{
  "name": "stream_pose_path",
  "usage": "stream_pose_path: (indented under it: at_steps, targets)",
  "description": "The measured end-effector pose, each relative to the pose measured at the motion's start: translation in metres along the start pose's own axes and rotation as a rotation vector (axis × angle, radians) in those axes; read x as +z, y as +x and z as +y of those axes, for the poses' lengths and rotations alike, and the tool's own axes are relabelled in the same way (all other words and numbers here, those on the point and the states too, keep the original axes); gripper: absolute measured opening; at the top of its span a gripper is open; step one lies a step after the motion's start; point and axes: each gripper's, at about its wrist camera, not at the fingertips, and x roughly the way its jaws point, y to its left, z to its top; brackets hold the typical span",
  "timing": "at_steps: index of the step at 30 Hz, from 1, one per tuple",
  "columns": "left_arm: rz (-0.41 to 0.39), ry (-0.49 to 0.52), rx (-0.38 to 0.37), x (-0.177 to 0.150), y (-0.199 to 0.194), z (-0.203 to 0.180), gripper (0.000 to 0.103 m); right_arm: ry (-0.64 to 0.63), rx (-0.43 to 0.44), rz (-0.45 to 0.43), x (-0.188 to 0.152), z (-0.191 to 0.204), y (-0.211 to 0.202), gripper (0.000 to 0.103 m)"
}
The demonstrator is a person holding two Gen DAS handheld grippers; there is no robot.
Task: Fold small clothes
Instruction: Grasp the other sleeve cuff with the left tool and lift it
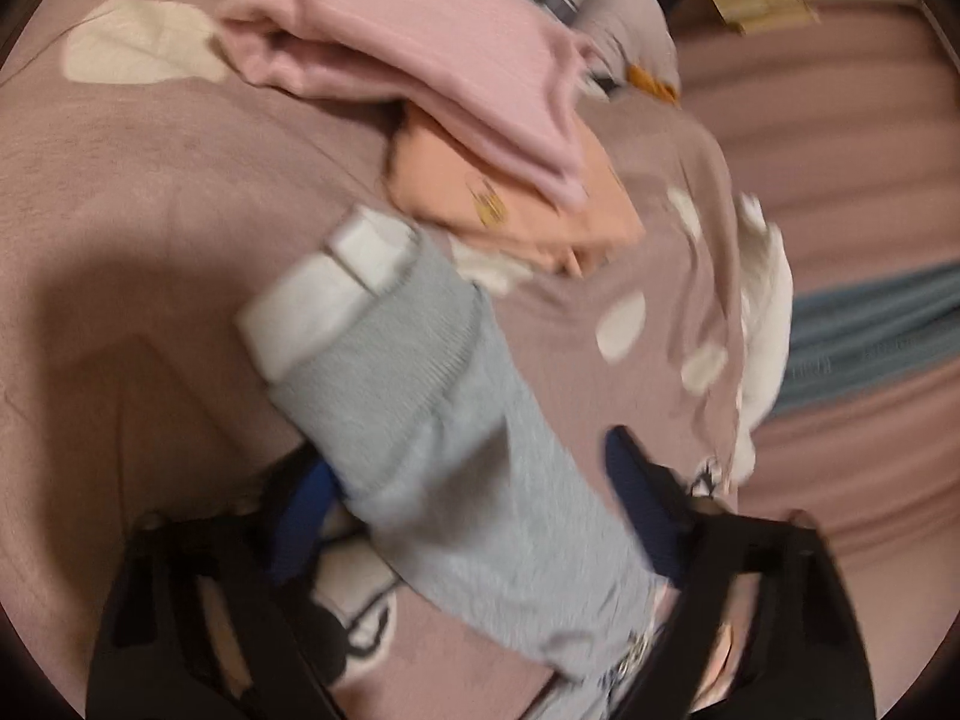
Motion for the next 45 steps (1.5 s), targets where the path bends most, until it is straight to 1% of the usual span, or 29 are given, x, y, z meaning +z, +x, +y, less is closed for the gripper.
stream_pose_path:
  at_steps: [1, 2, 3, 4, 6, 8, 9, 11, 14, 15, 17, 18, 20, 23, 25, 26, 27, 29, 30, 34, 37, 41, 43, 45]
  targets:
    - [-0.007, -0.006, 0.012, 0.002, 0.0, 0.001, 0.061, -0.001, -0.002, -0.005, 0.0, 0.0, -0.001, 0.055]
    - [-0.013, -0.001, 0.032, 0.003, 0.0, 0.001, 0.044, -0.002, -0.007, -0.011, 0.0, -0.001, -0.003, 0.056]
    - [-0.02, 0.021, 0.066, 0.004, -0.001, 0.0, 0.025, -0.004, -0.012, -0.016, 0.001, -0.001, -0.003, 0.055]
    - [-0.028, 0.06, 0.098, 0.004, -0.002, -0.003, 0.021, -0.002, -0.012, -0.018, 0.002, -0.002, -0.004, 0.055]
    - [-0.048, 0.135, 0.137, 0.002, -0.004, -0.014, 0.02, 0.01, -0.012, -0.017, 0.002, -0.006, -0.003, 0.055]
    - [-0.073, 0.206, 0.148, -0.001, -0.008, -0.03, 0.019, 0.026, -0.016, -0.013, 0.001, -0.011, -0.002, 0.056]
    - [-0.094, 0.266, 0.147, -0.004, -0.015, -0.043, 0.018, 0.032, -0.018, -0.012, 0.0, -0.013, -0.002, 0.056]
    - [-0.111, 0.347, 0.13, -0.01, -0.02, -0.068, 0.016, 0.042, -0.024, -0.015, -0.001, -0.017, -0.004, 0.055]
    - [-0.115, 0.484, 0.105, -0.028, -0.026, -0.113, 0.015, 0.06, -0.022, -0.02, -0.005, -0.023, -0.008, 0.055]
    - [-0.113, 0.544, 0.088, -0.04, -0.027, -0.133, 0.015, 0.069, -0.02, -0.02, -0.006, -0.025, -0.01, 0.056]
    - [-0.11, 0.62, 0.068, -0.058, -0.029, -0.158, 0.015, 0.081, -0.015, -0.023, -0.008, -0.028, -0.013, 0.056]
    - [-0.102, 0.669, 0.053, -0.072, -0.026, -0.175, 0.015, 0.087, -0.013, -0.024, -0.01, -0.03, -0.014, 0.056]
    - [-0.09, 0.724, 0.034, -0.093, -0.026, -0.195, 0.015, 0.09, -0.013, -0.027, -0.011, -0.032, -0.017, 0.056]
    - [-0.056, 0.797, 0.006, -0.133, -0.016, -0.226, 0.015, 0.1, -0.006, -0.031, -0.013, -0.036, -0.023, 0.056]
    - [-0.021, 0.846, -0.015, -0.166, -0.002, -0.246, 0.015, 0.108, -0.007, -0.036, -0.014, -0.04, -0.028, 0.056]
    - [-0.011, 0.862, -0.023, -0.177, 0.001, -0.252, 0.015, 0.111, -0.008, -0.04, -0.015, -0.043, -0.031, 0.056]
    - [0.007, 0.903, -0.035, -0.199, 0.007, -0.261, 0.015, 0.115, -0.009, -0.042, -0.016, -0.045, -0.033, 0.056]
    - [0.034, 0.963, -0.045, -0.23, 0.017, -0.271, 0.015, 0.13, -0.016, -0.046, -0.018, -0.051, -0.037, 0.056]
    - [0.056, 1.007, -0.051, -0.253, 0.023, -0.278, 0.015, 0.138, -0.025, -0.05, -0.019, -0.055, -0.04, 0.056]
    - [0.109, 1.123, -0.062, -0.315, 0.041, -0.291, 0.015, 0.147, -0.06, -0.06, -0.023, -0.065, -0.049, 0.056]
    - [0.152, 1.19, -0.052, -0.355, 0.056, -0.292, 0.015, 0.147, -0.082, -0.062, -0.024, -0.07, -0.054, 0.056]
    - [0.203, 1.285, -0.026, -0.399, 0.075, -0.285, 0.016, 0.163, -0.089, -0.069, -0.025, -0.077, -0.059, 0.056]
    - [0.264, 1.316, 0.007, -0.418, 0.089, -0.279, 0.022, 0.174, -0.093, -0.069, -0.026, -0.08, -0.061, 0.056]
    - [0.336, 1.323, 0.02, -0.431, 0.098, -0.268, 0.038, 0.182, -0.096, -0.067, -0.027, -0.082, -0.062, 0.056]
